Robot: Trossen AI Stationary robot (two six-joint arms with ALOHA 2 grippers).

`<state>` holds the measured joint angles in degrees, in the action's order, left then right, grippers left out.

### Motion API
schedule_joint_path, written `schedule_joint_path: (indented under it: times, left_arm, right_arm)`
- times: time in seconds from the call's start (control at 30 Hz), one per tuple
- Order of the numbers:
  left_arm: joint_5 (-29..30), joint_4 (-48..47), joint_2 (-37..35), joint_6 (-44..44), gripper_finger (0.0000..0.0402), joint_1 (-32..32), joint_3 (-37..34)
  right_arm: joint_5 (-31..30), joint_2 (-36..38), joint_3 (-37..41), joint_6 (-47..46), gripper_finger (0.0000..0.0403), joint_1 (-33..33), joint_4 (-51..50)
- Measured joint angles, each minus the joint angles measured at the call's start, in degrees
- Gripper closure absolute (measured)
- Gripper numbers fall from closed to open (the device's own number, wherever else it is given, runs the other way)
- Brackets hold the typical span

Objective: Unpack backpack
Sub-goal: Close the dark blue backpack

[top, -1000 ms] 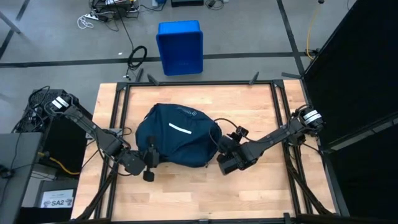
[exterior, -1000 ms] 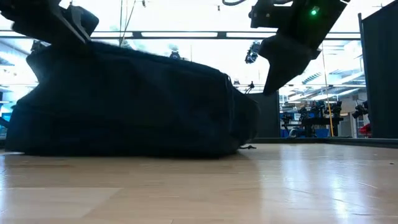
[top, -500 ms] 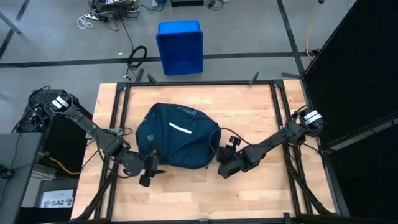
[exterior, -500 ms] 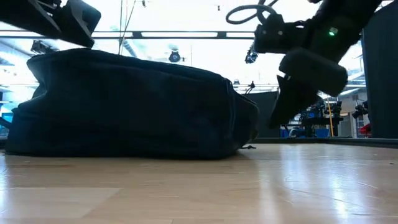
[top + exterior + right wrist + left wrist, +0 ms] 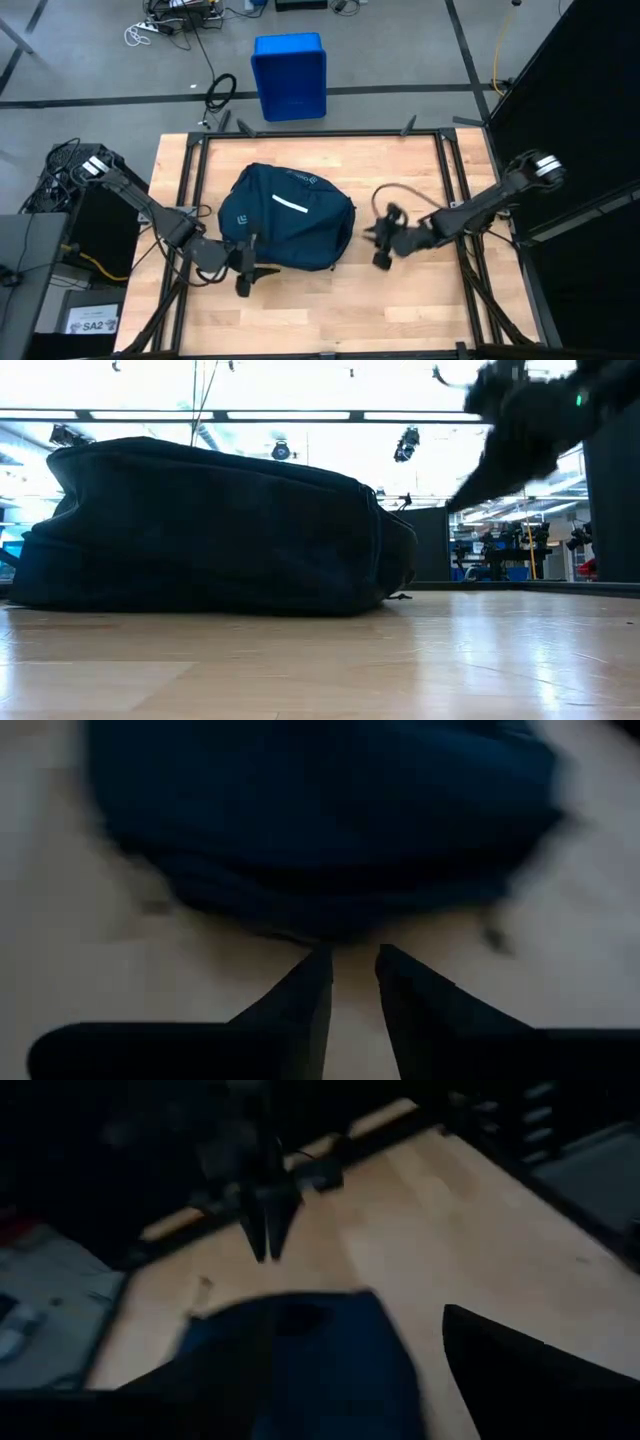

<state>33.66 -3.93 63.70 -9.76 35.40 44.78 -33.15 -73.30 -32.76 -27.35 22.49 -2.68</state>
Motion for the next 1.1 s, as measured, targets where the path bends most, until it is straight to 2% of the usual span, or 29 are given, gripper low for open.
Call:
schedule_joint_path:
  times: [0.13, 0.27, 0.47, 0.67, 0.83, 0.97, 1.1]
  left_arm:
    - [0.5, 3.4, 0.8, -3.8, 0.0139, -4.8, 1.8]
    - [-1.9, 5.9, 2.7, -5.5, 0.0139, -12.1, 2.1]
    - [-11.2, 8.0, 9.2, -6.5, 0.0139, -24.5, 5.5]
    - [-18.8, 7.9, 20.5, -9.9, 0.0139, -33.5, 13.6]
    - [-22.8, 5.0, 31.0, -15.3, 0.0139, -37.4, 22.6]
    - [-23.3, 1.3, 38.6, -18.6, 0.0139, -38.6, 28.5]
    - [-24.9, -1.6, 43.0, -18.8, 0.0140, -39.2, 32.7]
  right_arm:
    - [-0.6, 5.2, 9.3, 0.4, 0.0337, -5.7, 7.7]
    - [0.1, 5.5, 14.9, 5.9, 0.0320, -9.4, 19.2]
    - [2.0, 5.1, 16.2, 16.5, 0.0296, -14.0, 26.9]
    - [6.6, 5.1, 16.2, 21.7, 0.0288, -19.1, 29.9]
    - [9.0, 5.1, 16.2, 23.5, 0.0301, -22.5, 30.1]
    - [10.3, 5.0, 16.2, 24.1, 0.0314, -23.8, 30.0]
    - [10.5, 5.0, 16.2, 25.8, 0.0326, -24.4, 30.0]
